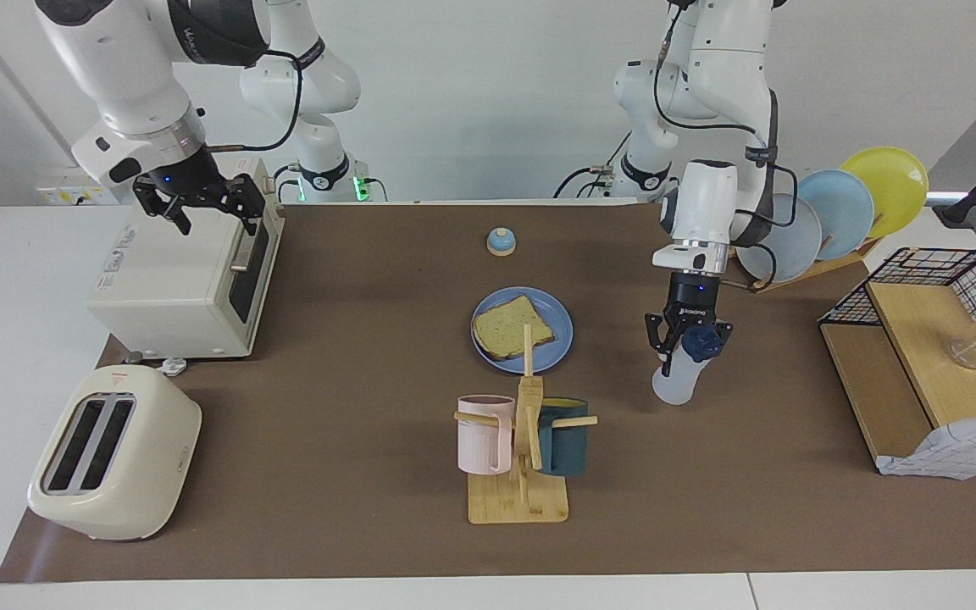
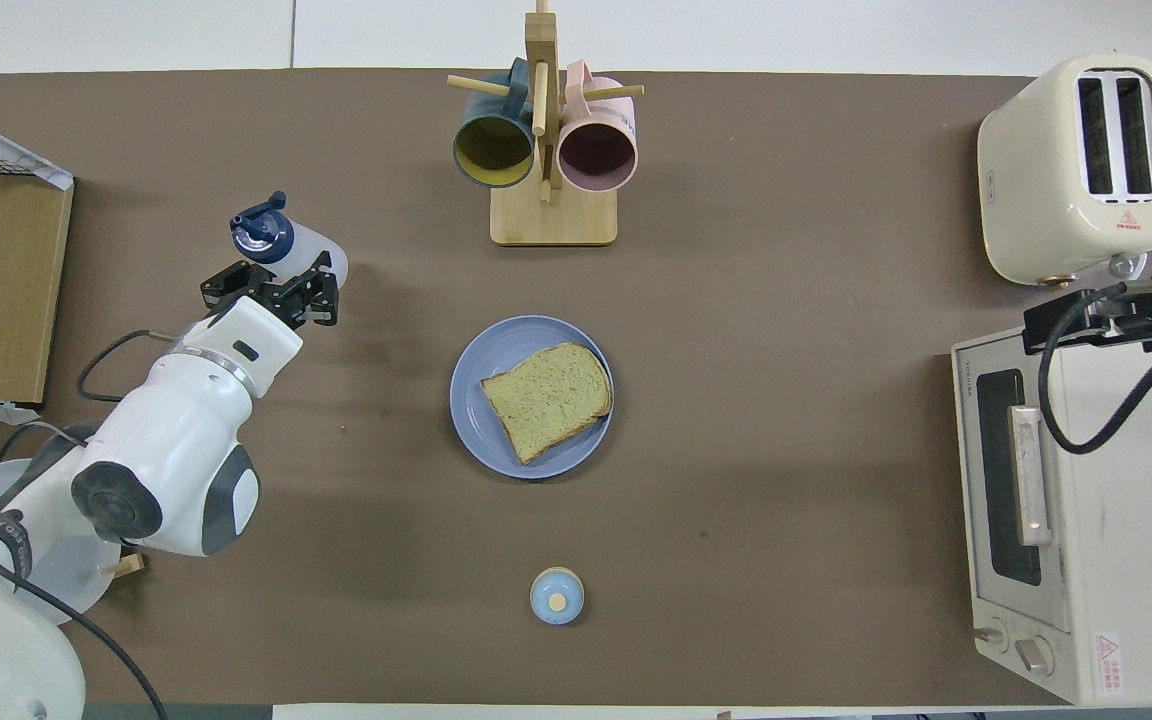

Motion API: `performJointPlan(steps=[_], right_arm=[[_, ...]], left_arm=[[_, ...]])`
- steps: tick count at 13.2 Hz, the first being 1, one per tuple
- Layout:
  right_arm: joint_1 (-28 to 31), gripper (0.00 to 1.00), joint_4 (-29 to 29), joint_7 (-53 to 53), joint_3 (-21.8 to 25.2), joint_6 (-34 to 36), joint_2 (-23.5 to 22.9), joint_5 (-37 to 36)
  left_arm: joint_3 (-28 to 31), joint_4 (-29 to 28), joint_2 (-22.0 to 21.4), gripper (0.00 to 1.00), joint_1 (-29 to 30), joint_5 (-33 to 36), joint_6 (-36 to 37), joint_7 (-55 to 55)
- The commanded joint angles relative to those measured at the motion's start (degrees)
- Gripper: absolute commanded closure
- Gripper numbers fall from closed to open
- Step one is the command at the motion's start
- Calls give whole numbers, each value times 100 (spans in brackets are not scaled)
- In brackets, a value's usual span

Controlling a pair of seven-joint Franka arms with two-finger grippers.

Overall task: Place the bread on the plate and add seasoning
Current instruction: 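Lower the bottle onto the table and open the left gripper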

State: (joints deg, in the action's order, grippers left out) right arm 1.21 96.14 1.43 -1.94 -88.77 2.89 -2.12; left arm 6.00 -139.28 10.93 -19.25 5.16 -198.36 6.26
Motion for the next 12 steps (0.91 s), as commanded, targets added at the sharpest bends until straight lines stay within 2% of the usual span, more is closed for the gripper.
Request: performJointPlan(steps=[1, 12], right_arm=[[99, 0, 28, -196, -44, 18, 62, 1], [99, 0, 37, -196, -44, 18, 62, 1]], left_arm=[[32, -20, 146, 100, -52, -68, -238, 16], [50, -37, 375, 100, -61, -68, -247, -2]])
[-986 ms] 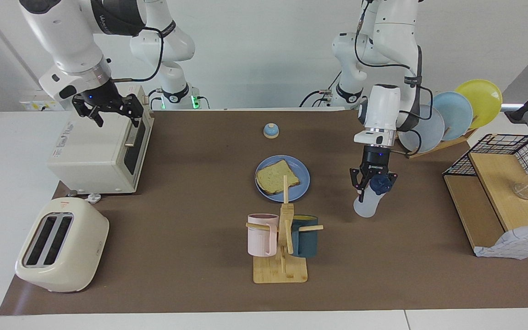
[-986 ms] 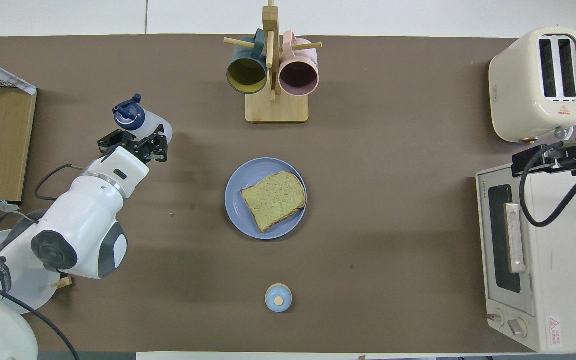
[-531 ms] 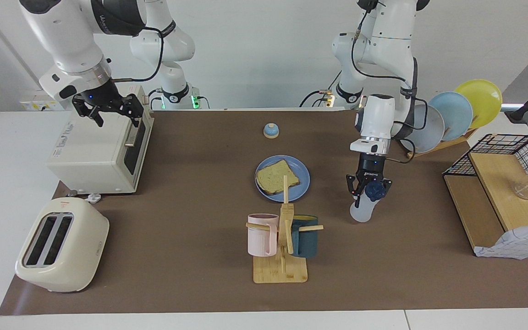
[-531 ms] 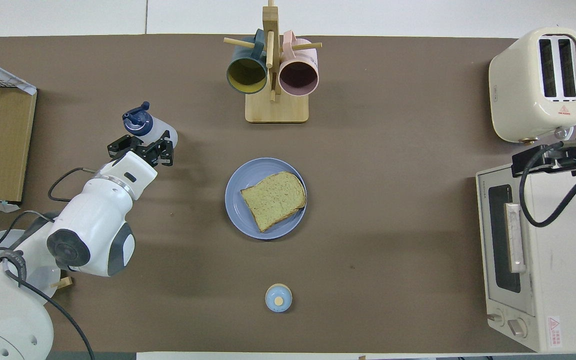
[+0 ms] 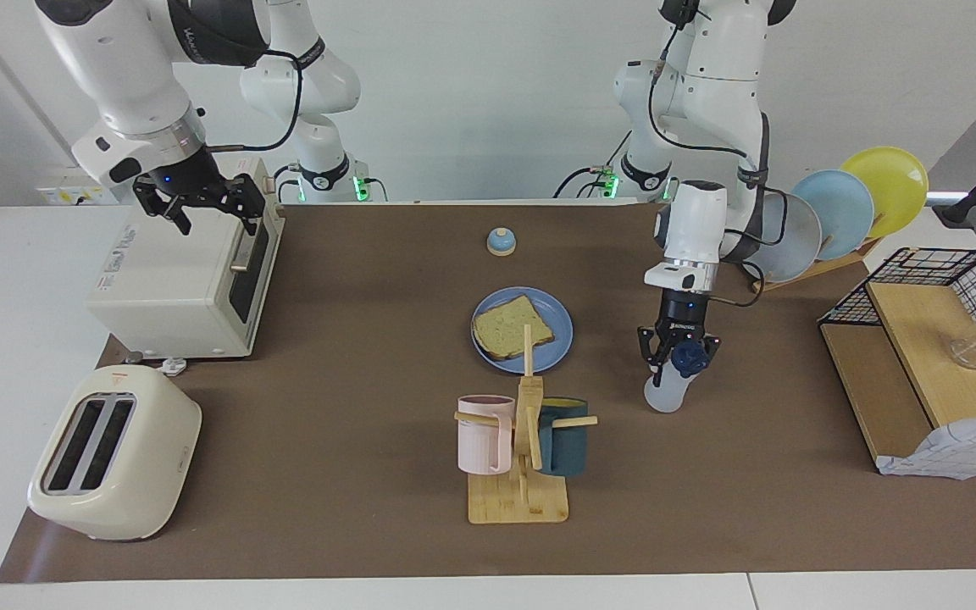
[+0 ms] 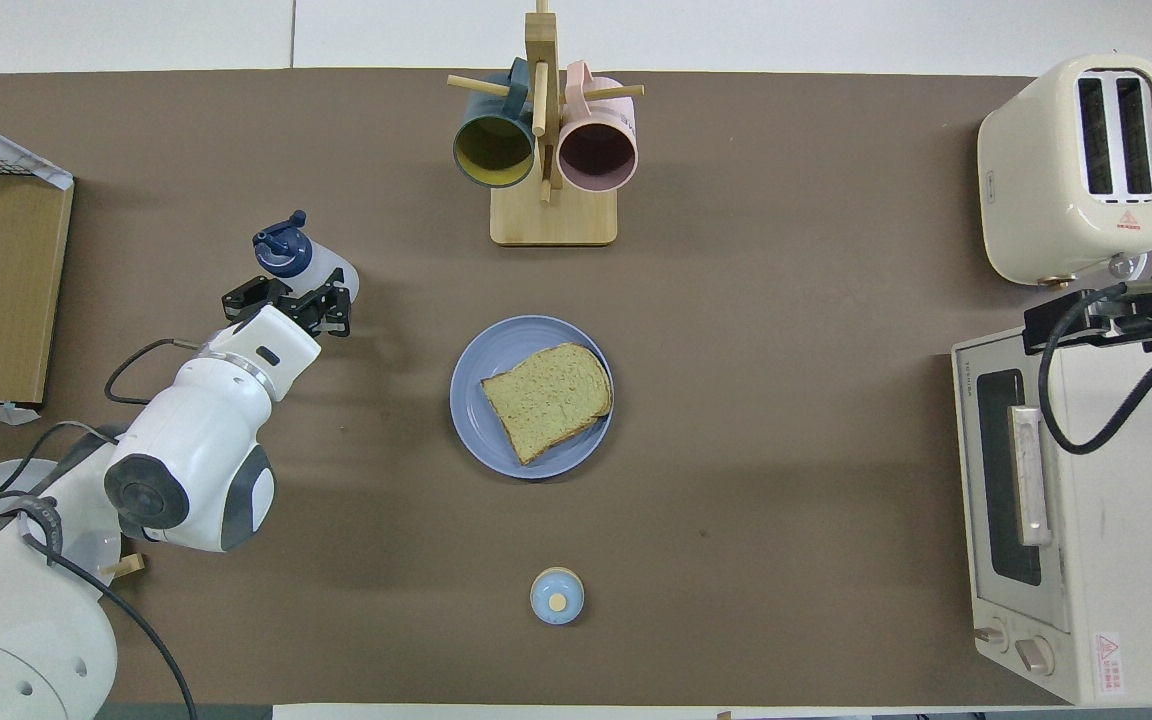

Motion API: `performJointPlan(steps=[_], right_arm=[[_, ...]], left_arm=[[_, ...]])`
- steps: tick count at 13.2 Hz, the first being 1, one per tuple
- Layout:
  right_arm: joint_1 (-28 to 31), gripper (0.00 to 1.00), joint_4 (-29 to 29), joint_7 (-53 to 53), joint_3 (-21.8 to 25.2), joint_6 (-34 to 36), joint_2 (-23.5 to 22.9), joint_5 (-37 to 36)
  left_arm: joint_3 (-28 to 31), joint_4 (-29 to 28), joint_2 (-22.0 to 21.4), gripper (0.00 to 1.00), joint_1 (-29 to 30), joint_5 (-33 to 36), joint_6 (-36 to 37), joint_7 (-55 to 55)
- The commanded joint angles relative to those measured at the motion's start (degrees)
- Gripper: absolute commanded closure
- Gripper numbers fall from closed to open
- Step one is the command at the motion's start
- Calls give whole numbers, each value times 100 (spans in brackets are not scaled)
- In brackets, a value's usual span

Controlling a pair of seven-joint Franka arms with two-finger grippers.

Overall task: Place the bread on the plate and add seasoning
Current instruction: 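Lower the bottle onto the table and open the left gripper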

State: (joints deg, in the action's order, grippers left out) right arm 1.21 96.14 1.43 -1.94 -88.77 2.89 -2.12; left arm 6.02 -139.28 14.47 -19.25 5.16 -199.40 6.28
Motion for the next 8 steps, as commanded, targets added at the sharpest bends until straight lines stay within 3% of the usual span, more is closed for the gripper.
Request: performJointPlan(steps=[1, 2, 3, 4, 8], right_arm=[[99, 0, 28, -196, -44, 18, 62, 1], [99, 0, 37, -196, -44, 18, 62, 1], [99, 0, 28, -196, -44, 18, 62, 1], [99, 0, 28, -196, -44, 18, 62, 1], [99, 0, 28, -196, -44, 18, 62, 1]], left_arm=[[48, -38, 56, 92, -61, -59, -143, -4], [48, -38, 65, 61, -61, -68, -143, -4], [48, -46, 65, 17, -61, -59, -143, -4], [48, -46, 56, 2, -52, -59, -143, -4], [48, -38, 65, 0, -35, -59, -143, 5]])
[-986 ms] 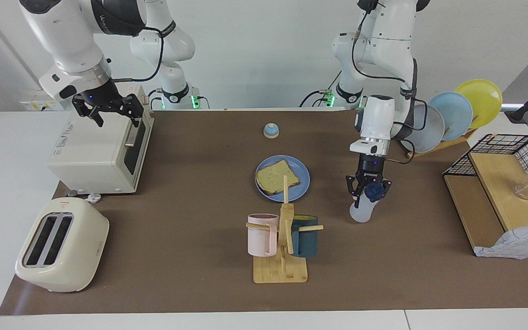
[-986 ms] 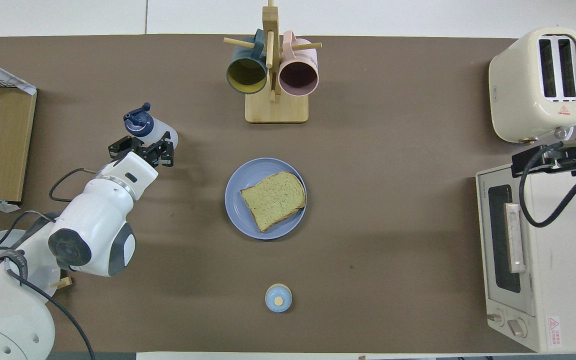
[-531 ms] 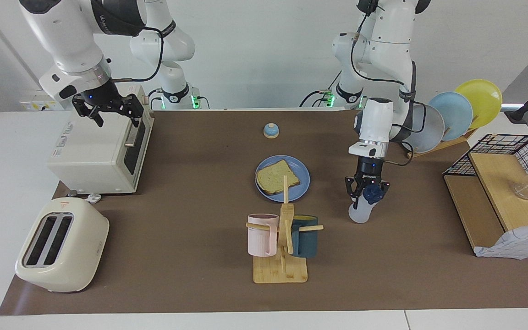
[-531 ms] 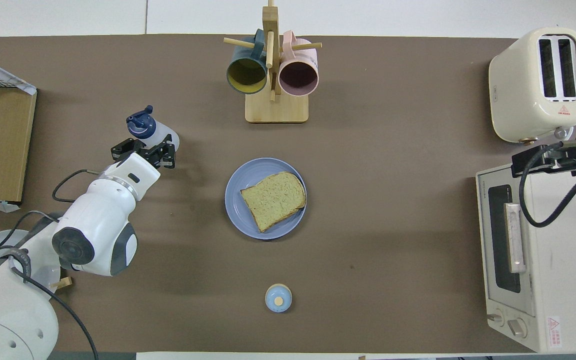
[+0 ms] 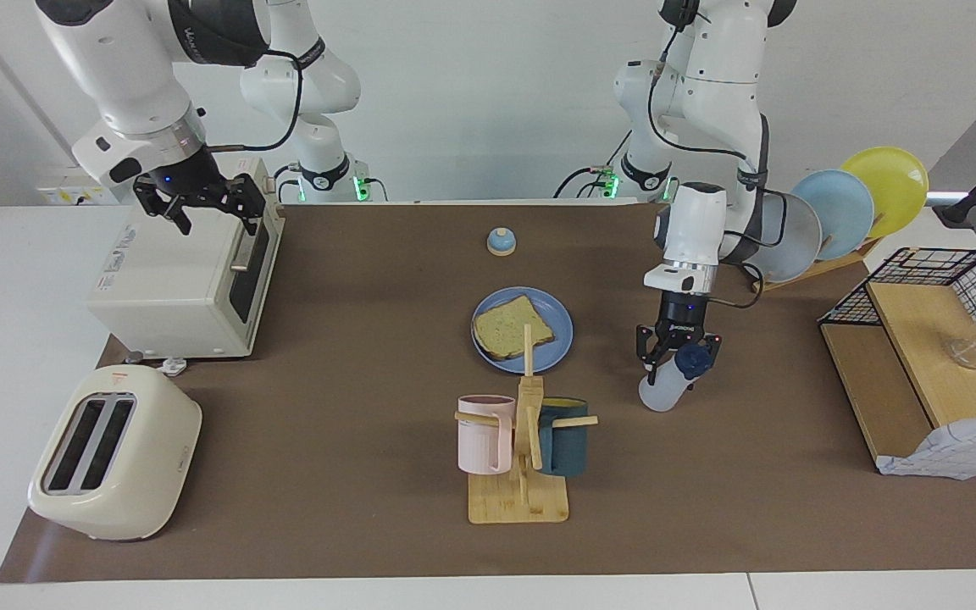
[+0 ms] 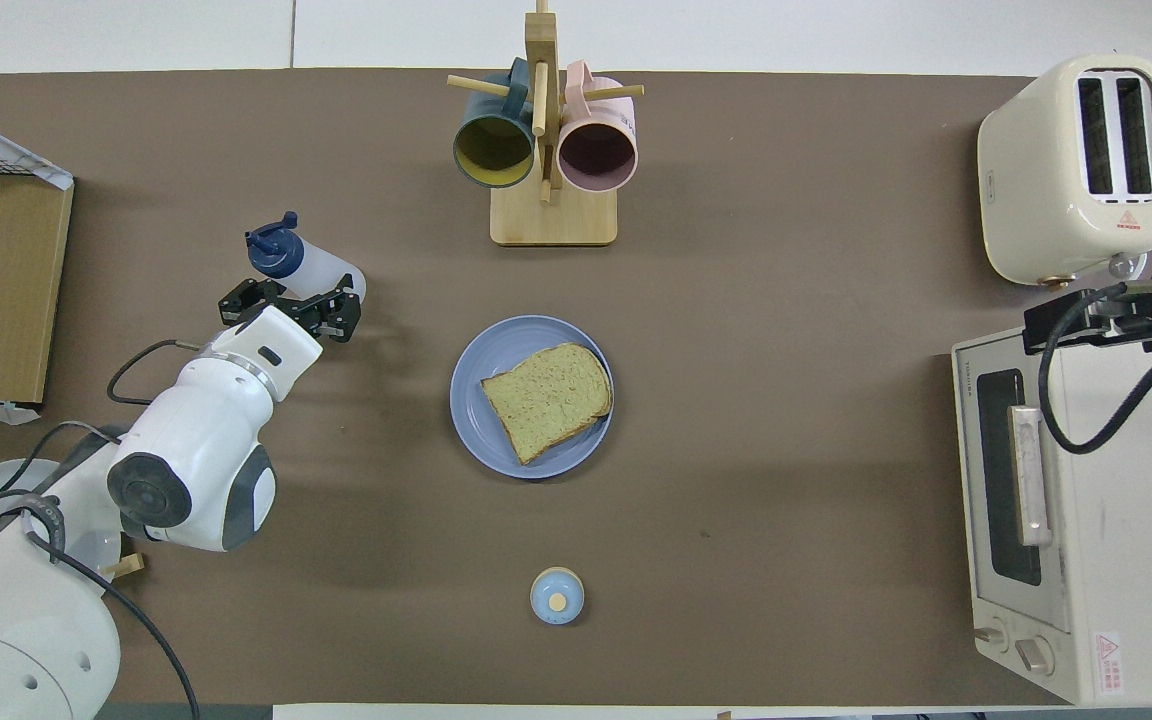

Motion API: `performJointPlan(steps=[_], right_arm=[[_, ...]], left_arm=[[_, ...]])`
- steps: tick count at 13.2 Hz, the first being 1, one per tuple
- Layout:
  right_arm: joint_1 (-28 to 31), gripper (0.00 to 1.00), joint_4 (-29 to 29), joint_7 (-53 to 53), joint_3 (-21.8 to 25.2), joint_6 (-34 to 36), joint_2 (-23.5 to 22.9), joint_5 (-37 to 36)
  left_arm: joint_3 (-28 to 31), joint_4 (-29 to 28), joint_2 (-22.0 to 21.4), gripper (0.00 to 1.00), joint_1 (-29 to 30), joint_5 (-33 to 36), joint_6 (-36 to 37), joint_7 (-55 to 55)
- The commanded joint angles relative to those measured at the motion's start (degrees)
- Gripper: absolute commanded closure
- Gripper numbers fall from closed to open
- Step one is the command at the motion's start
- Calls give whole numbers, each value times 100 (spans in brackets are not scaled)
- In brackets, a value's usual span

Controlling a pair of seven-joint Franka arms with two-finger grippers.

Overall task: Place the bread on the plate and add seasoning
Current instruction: 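Lower the bottle onto the table and open the left gripper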

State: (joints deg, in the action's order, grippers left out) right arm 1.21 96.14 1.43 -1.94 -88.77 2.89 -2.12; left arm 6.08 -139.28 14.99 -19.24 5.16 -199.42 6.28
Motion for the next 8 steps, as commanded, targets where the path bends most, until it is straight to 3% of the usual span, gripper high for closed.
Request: performJointPlan(steps=[1, 8], right_arm=[[99, 0, 37, -196, -44, 18, 62, 1], [55, 0, 28, -187, -52, 18, 62, 1]], left_arm=[[42, -47, 13, 0, -36, -59, -141, -4], [42, -91, -5, 0, -54, -59, -132, -30]])
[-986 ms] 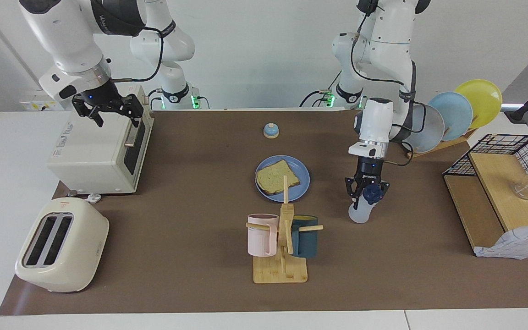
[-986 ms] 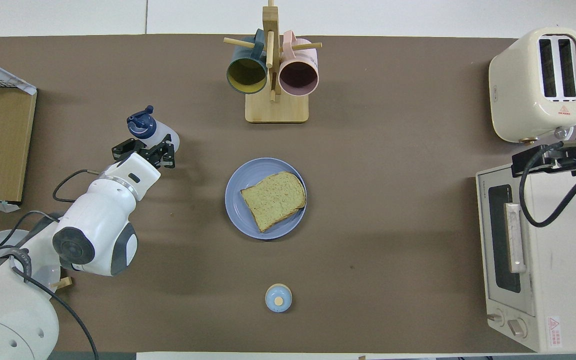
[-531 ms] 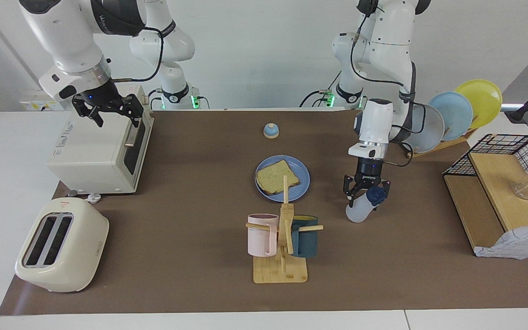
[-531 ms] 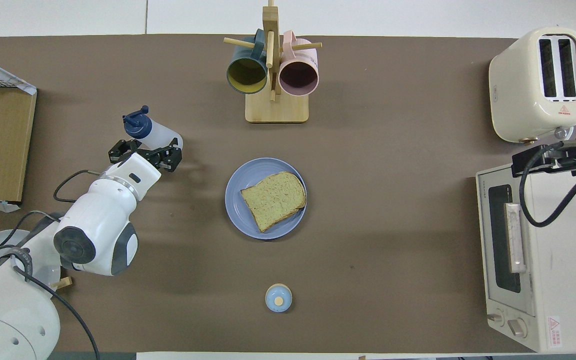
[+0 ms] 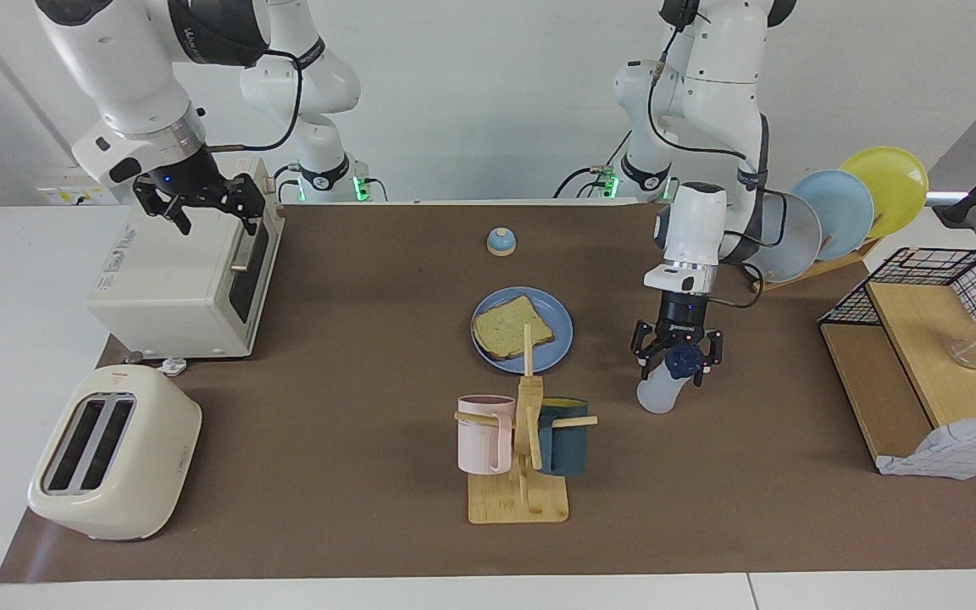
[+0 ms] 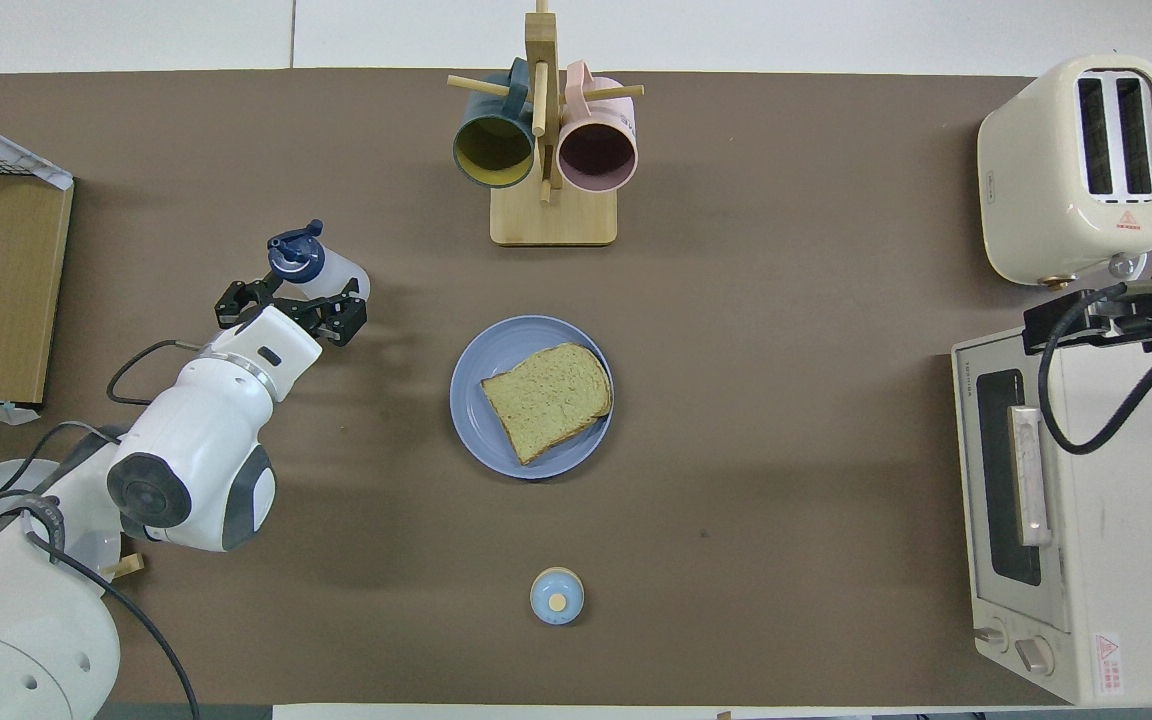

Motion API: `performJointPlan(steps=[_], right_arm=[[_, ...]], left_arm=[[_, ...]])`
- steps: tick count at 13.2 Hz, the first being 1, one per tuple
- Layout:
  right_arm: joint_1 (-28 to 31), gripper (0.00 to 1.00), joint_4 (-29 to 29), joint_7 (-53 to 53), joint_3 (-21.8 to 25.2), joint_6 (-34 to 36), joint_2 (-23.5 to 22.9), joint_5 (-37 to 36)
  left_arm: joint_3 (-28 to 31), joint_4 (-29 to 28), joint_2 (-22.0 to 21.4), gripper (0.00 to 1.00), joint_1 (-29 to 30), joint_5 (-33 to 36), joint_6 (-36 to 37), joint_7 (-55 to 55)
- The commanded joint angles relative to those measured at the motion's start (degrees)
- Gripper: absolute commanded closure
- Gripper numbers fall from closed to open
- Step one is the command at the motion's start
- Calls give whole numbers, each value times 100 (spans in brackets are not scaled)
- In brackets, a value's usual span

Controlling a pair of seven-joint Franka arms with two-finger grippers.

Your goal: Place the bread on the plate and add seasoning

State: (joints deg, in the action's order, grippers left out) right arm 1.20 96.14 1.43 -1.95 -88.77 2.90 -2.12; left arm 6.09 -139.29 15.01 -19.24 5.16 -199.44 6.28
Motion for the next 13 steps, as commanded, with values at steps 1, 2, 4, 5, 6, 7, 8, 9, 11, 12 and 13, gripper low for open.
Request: performJointPlan(steps=[1, 2, 4, 5, 6, 7, 8, 9, 11, 12, 13], right_arm=[[21, 0, 28, -230, -112, -61, 53, 10], [-118, 0, 28, -213, -165, -53, 62, 80], [-461, 0, 185, -222, -175, -70, 132, 569], [-671, 0, 299, -170, -175, -340, 193, 1060], [-891, 0, 553, -152, -175, -882, 255, 1300], [-1119, 0, 825, -82, -175, -1349, 334, 1354], [-1261, 0, 993, -3, -175, -1536, 343, 1459], [-1375, 0, 1125, 67, -175, -1694, 326, 1878], [-1569, 0, 1616, 226, -175, -2334, 291, 2242], [-1718, 0, 1784, 226, -175, -2590, 230, 2251], [-1832, 0, 1934, 226, -175, -2810, 107, 2277]], left_arm=[[41, -107, -7, 0, -63, -59, -131, -31], [41, -203, -33, 0, -63, -59, -139, -31], [41, -361, -77, 0, -80, -59, -139, -31], [41, -484, -156, 0, -133, -59, -139, -39], [41, -650, -270, 0, -185, -59, -139, -39], [41, -835, -445, 0, -186, -59, -139, -48], [41, -976, -603, 0, -194, -59, -131, -48], [41, -1134, -779, 0, -203, -59, -131, -57], [41, -1424, -1069, 0, -387, -59, -131, -66], [33, -1556, -1227, 0, -449, -59, -131, -66], [33, -1662, -1386, 0, -615, -59, -122, -40]])
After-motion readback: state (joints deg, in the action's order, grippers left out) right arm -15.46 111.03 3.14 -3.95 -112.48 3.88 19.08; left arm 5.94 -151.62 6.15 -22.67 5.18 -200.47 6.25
